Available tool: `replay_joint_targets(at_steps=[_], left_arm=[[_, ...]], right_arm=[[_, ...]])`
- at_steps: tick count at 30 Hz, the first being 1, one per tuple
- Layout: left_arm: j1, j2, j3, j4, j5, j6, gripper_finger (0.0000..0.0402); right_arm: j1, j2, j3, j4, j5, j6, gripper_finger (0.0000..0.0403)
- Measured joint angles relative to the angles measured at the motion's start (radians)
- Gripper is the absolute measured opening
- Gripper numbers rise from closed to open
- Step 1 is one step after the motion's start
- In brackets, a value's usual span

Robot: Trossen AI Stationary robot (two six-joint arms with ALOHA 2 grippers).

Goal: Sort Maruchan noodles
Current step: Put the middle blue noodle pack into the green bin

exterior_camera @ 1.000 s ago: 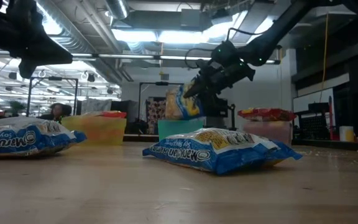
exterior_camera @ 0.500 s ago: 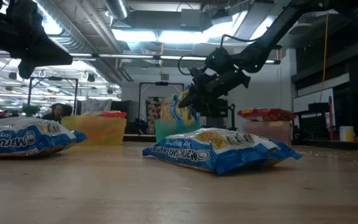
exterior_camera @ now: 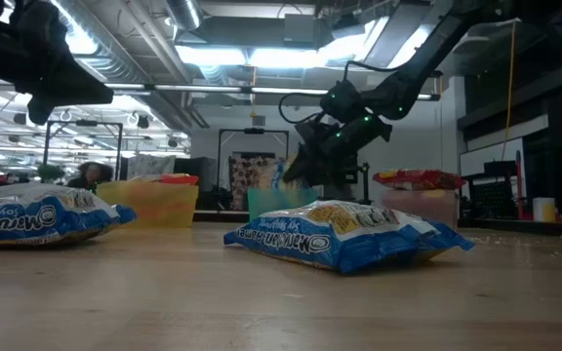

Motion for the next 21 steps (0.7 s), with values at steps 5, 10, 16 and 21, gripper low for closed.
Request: replay_joint_targets(at_steps=[5,10,16,21], left_arm=[[0.0,0.0,0.0,0.0,0.0,0.0,0.0044],[0.0,0.0,0.0,0.0,0.0,0.0,0.0044],[0.0,0.0,0.0,-0.016,0.0,-0.001,0.0044],[0.0,0.0,0.0,-0.016,0.0,-0.002,0.0044]], right_arm=[[0.0,0.0,0.0,-0.003,0.014,-0.051,0.0209],[-0.001,0.0,0.003,-0.014,0.059,-0.065,0.0255],[-0.001,0.0,0.069,-0.056,0.077,-0.118,0.027],[0.0,0.0,0.179,-0.237,0.168,-0.218,0.0271]])
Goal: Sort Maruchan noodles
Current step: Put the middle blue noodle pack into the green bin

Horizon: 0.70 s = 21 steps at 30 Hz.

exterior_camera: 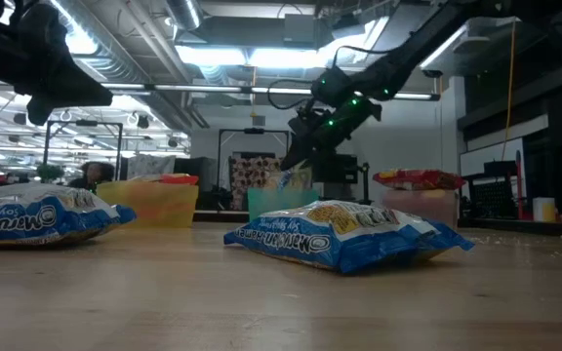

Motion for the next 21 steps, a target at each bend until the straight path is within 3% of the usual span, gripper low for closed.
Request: replay_joint_targets(at_steps=[8,14,21], left_arm=[[0.0,0.0,0.0,-0.008,0.0,0.001,0.0044],[0.0,0.0,0.0,-0.012,0.0,0.001,0.0044],[0.0,0.0,0.0,-0.02,-0.019,0.001,0.0044]], right_arm=[[0.001,-0.001,0.129,-0.145,0.152,-0.121,0.0256],[0.007,0.007,0.133,-0.15,0.28,-0.176,0.0195],[0.007,0.055,0.132,-0.099,0.282,-0.194,0.0134]])
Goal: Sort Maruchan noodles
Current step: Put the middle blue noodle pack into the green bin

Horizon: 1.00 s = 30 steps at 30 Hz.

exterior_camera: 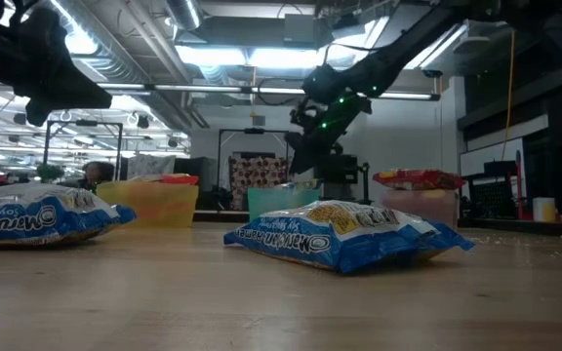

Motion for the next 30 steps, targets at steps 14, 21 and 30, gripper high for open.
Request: replay_joint_targets(at_steps=[14,21,30], left_arm=[[0.0,0.0,0.0,0.0,-0.026,0.0,0.0044],[0.0,0.0,0.0,0.0,-0.03,0.0,0.0044],[0.0,0.0,0.0,-0.007,-0.079,0.001,0.0044]], right_arm=[[0.007,0.033,-0.001,-0.017,-0.231,-0.022,0.0105],[0.008,0.02,0.063,-0.008,-0.111,-0.021,0.0105],[0.005,0.08,0.141,-0.024,0.019,-0.063,0.0105]])
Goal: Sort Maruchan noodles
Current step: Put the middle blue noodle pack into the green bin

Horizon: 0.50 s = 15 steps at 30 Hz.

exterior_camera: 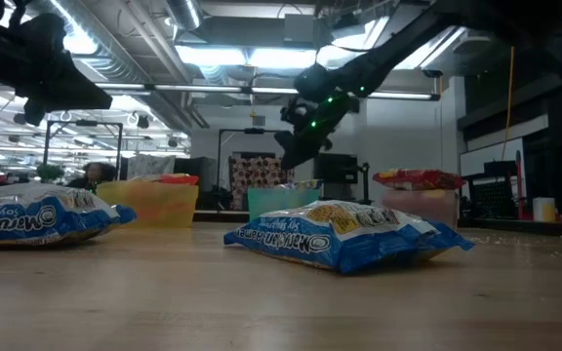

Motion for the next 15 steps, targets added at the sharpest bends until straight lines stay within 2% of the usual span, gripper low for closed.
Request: replay_joint_targets(at_steps=[10,15], left_arm=[[0.0,0.0,0.0,-0.002,0.001,0.0,0.0044],[0.0,0.0,0.0,-0.002,0.0,0.0,0.0044]], right_arm=[[0.001,0.048,0.003,-0.1,-0.056,0.011,0.0105],[0.001,0.048,0.003,-0.1,-0.19,-0.013,0.0105]])
